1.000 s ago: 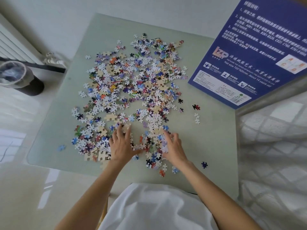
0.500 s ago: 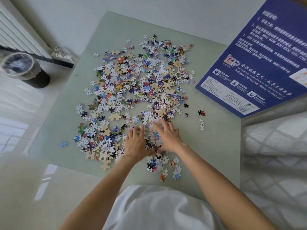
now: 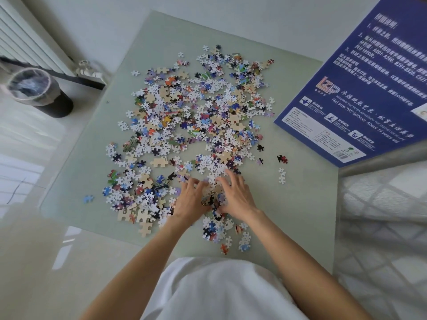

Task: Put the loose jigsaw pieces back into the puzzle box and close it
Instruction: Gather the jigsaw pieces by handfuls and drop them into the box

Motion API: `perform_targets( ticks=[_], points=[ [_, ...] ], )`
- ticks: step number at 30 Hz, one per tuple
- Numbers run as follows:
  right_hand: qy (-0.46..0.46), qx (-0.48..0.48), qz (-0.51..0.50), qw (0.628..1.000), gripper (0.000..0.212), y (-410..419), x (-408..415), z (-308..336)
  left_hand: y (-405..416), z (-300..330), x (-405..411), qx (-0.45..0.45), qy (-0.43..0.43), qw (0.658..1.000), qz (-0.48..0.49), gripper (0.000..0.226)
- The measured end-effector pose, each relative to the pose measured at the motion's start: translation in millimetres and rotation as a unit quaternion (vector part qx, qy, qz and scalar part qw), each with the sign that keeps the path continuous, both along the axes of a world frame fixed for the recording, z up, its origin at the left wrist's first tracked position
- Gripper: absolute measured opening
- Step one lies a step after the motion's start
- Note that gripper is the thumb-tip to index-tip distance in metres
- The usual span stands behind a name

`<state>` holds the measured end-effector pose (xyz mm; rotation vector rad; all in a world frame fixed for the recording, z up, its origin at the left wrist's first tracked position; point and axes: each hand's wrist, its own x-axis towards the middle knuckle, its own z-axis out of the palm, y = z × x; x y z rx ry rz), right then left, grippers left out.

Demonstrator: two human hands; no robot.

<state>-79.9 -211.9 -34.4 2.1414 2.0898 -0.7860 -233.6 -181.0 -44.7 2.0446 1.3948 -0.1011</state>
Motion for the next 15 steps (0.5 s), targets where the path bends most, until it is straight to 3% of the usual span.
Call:
perform_targets(
  ticks=[4,8,11,15],
  points=[
    [0.0,-0.022,0.036,0.999,0.087,10,0,5,2,2,0,-0.014,-0.004,1.0,0.0,0.076],
    [0.025,-0.046,0.017,0.998,0.073,11,-3,8,-1,5,3,-0.017,0.016,1.0,-0.011,0.085],
    [0.049,-0.046,-0.01,0.998,0.054,4,-2,7,-1,5,5,-0.01,0.016,1.0,-0.005,0.078],
    [0.07,-0.039,-0.044,0.996,0.055,-5,-1,2,2,5,5,-0.027,0.006,1.0,0.0,0.069]
  ],
)
